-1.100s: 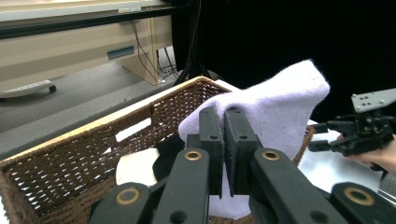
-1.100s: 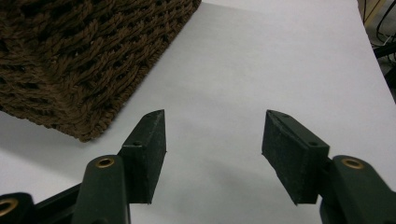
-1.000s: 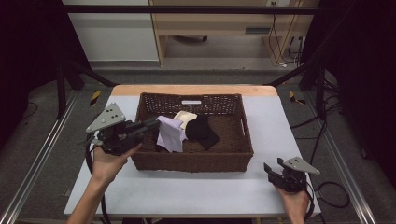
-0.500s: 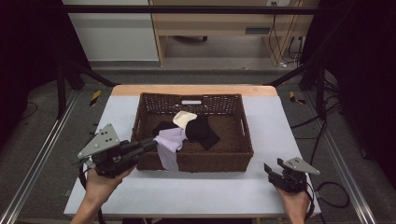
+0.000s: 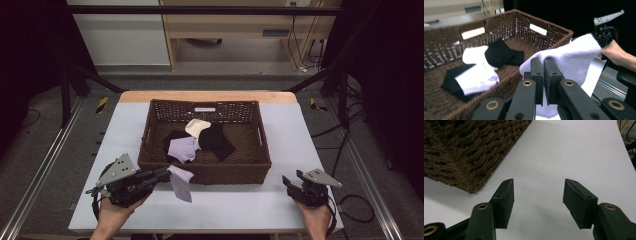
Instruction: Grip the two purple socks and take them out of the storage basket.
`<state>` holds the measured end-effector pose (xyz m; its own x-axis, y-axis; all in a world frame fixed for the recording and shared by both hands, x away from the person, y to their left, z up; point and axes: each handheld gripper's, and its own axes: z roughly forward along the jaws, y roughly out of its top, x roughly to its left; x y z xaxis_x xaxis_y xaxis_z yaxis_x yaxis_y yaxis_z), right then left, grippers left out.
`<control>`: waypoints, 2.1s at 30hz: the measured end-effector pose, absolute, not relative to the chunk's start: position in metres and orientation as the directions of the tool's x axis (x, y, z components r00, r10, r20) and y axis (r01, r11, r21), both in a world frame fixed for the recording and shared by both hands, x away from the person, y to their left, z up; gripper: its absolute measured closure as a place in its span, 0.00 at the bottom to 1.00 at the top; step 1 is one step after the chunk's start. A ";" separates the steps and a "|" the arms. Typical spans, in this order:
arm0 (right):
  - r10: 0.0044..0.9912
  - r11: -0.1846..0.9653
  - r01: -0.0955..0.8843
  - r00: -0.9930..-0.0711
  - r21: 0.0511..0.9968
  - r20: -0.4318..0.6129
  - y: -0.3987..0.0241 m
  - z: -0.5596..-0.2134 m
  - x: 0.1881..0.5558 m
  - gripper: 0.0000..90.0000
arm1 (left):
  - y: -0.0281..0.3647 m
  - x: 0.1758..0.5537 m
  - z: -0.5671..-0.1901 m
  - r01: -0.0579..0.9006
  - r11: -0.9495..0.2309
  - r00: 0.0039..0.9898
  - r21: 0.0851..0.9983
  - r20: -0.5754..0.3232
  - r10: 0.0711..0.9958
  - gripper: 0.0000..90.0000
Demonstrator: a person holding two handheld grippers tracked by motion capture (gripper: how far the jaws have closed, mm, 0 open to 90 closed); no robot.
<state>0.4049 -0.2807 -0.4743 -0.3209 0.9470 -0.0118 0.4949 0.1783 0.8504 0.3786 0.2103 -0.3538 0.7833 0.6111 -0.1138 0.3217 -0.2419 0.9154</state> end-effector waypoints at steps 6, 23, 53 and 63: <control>0.946 0.181 0.491 -0.324 0.852 -0.014 -0.281 -0.474 0.404 0.47 | 0.203 0.378 -0.374 0.358 -0.287 0.787 0.889 -0.121 0.606 0.95; 0.949 0.174 0.502 -0.316 0.847 -0.008 -0.283 -0.478 0.406 0.47 | 0.170 0.391 -0.430 0.448 -0.428 0.795 0.785 -0.130 0.593 0.95; 0.951 0.176 0.505 -0.310 0.845 -0.013 -0.283 -0.479 0.407 0.47 | 0.200 0.398 -0.363 0.303 -0.280 0.738 0.911 -0.039 0.674 0.76; 0.950 0.170 0.497 -0.312 0.851 -0.007 -0.283 -0.478 0.408 0.47 | 0.193 0.446 -0.325 0.282 -0.282 0.694 0.917 0.008 0.720 0.73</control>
